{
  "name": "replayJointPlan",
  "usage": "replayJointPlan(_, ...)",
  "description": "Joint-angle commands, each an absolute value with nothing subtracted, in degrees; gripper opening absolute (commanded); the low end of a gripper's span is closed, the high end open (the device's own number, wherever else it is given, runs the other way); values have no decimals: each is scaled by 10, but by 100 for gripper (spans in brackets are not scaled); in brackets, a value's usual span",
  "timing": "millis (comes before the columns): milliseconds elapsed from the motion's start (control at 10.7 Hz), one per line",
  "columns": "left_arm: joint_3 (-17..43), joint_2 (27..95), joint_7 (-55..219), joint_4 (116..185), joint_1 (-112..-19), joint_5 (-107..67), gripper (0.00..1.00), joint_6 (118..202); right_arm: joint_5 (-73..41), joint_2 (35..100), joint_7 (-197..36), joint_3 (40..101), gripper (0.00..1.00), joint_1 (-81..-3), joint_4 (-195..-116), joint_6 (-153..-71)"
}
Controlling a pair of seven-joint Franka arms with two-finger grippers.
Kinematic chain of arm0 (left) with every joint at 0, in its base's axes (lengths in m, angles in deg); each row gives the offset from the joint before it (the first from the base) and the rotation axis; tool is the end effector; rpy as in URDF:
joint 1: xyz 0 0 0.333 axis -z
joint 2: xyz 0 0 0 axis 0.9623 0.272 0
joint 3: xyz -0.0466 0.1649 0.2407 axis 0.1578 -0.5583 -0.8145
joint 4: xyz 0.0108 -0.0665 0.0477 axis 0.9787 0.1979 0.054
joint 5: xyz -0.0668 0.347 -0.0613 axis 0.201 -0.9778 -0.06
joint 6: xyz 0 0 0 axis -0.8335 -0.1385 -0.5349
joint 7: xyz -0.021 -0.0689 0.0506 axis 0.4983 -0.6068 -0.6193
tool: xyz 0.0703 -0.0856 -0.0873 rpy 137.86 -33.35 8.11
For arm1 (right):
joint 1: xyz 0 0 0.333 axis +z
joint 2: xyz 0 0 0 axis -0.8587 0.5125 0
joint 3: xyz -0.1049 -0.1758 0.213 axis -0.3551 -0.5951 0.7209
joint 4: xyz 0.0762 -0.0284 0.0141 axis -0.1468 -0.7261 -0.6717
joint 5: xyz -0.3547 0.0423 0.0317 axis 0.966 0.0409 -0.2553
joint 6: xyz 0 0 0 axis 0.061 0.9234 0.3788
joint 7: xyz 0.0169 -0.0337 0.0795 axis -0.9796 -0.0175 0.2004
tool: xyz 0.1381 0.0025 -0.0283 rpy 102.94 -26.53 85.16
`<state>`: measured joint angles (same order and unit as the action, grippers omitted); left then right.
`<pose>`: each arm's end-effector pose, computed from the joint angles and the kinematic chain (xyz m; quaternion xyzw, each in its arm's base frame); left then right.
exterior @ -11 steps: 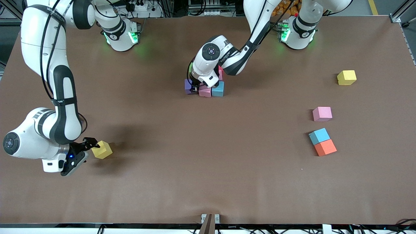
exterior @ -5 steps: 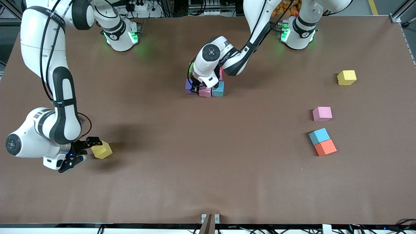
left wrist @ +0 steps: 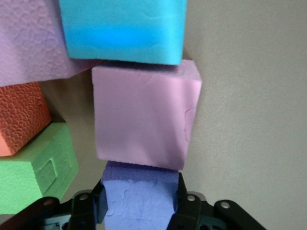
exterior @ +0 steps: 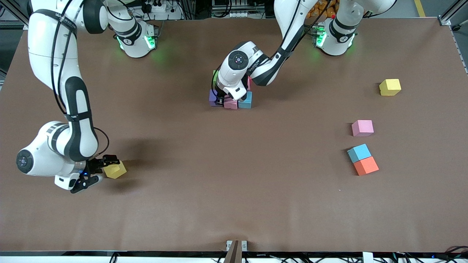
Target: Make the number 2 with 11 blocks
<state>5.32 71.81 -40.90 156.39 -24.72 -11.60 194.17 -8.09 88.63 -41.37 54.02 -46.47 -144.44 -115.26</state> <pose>0.3234 -0.5462 0.1813 0.7178 0.6774 -0.1447 0.0701 0.6426 -0.0362 0.1768 -0.9734 -0.2004 0.0419 0.1032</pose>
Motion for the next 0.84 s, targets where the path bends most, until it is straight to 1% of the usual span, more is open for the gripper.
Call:
replayJointPlan(0,54,718,-397,1567,-250,-111,26,1951,-91,881,-421,540,100,-453,-1457,-1166)
replayJointPlan(94,54,718,-398,1566,-250,-111,26,1951,-91,881,-421,540,100,-453,-1457,-1166)
replayJointPlan(187,54,719,-398,1566,-252,-111,27,1951,-91,881,-420,540,97,-452,-1456,-1167)
replayJointPlan(375,54,722,-398,1566,-252,-111,32,1951,-89,881,-415,540,56,-452,-1454,-1167)
replayJointPlan(469,54,722,-399,1567,-252,-111,32,1950,-89,879,-413,540,36,-452,-1451,-1167)
replayJointPlan(562,54,722,-400,1567,-252,-111,32,1950,-87,878,-413,540,22,-447,-1450,-1166)
replayJointPlan(656,54,722,-400,1567,-252,-111,32,1949,-83,875,-414,539,14,-437,-1448,-1166)
replayJointPlan(750,54,721,-400,1566,-252,-111,32,1949,-82,874,-420,537,12,-427,-1444,-1166)
